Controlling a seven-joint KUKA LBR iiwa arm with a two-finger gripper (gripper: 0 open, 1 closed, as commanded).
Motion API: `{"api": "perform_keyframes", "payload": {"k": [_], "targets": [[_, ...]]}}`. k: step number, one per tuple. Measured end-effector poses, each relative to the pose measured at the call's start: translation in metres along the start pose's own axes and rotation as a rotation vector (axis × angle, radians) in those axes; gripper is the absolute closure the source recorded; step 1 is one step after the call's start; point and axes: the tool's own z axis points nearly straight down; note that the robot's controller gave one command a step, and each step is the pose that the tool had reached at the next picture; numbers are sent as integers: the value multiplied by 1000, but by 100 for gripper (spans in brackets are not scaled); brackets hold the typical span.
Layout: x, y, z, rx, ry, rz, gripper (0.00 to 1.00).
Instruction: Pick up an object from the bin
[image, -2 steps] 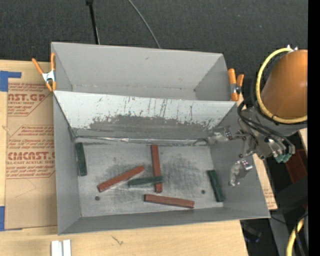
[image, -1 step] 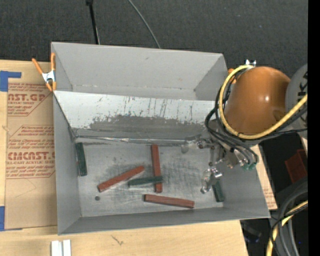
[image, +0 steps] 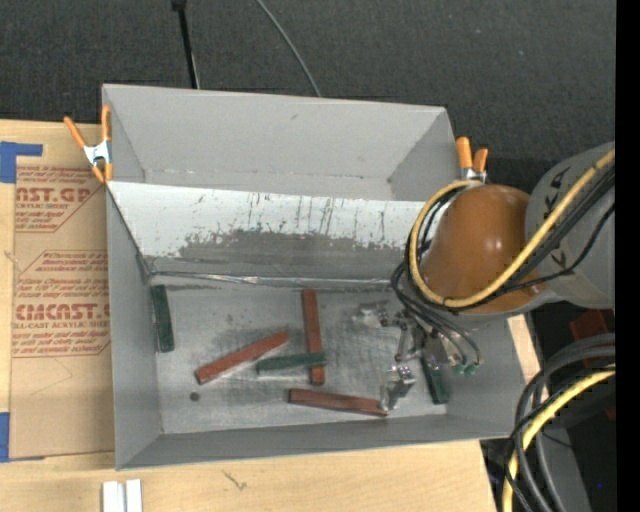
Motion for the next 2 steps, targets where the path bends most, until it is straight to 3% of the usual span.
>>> {"api": "perform_keyframes", "payload": {"k": [1, 2], "targets": [[-10, -18, 87, -1, 12, -86, 100], [-10, -18, 87, -1, 11, -87, 100]]}}
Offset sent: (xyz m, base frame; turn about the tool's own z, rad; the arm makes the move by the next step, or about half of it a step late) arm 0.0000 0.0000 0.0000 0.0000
